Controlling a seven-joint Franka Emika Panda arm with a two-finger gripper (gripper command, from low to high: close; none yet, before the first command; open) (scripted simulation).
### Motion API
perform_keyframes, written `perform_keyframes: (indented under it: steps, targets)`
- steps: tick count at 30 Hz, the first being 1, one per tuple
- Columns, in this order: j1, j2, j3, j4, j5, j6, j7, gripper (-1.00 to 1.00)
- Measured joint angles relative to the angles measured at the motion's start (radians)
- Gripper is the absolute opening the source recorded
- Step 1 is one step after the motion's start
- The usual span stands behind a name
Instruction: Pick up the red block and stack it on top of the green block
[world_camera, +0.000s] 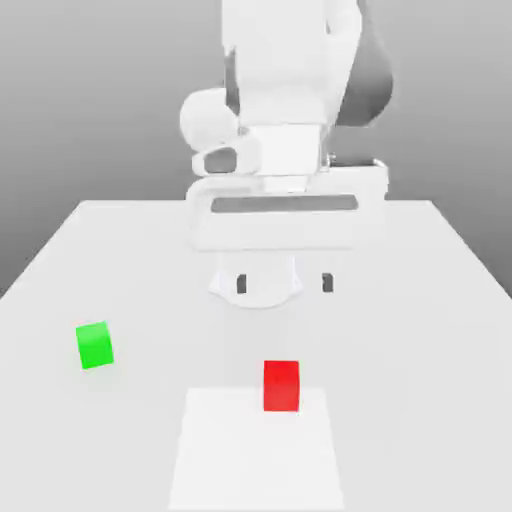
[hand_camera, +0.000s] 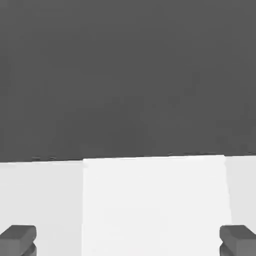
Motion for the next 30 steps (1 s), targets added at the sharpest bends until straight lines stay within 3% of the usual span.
perform_keyframes:
  steps: [3,8,9,16,24,30]
  targets:
    - [0.006,0.197,0.008,-0.062,-0.019,0.151,0.031,0.00]
    - [0.030,0.417,-0.027,-0.054,-0.074,0.333,0.074,0.00]
    - [0.039,0.447,-0.036,-0.050,-0.077,0.359,0.077,-1.00]
    - [0.040,0.452,-0.038,-0.050,-0.082,0.363,0.081,-1.00]
    - [0.038,0.189,-0.022,-0.086,-0.029,0.137,0.044,-1.00]
    - [-0.104,0.133,-0.082,-0.084,-0.052,0.080,0.233,-1.00]
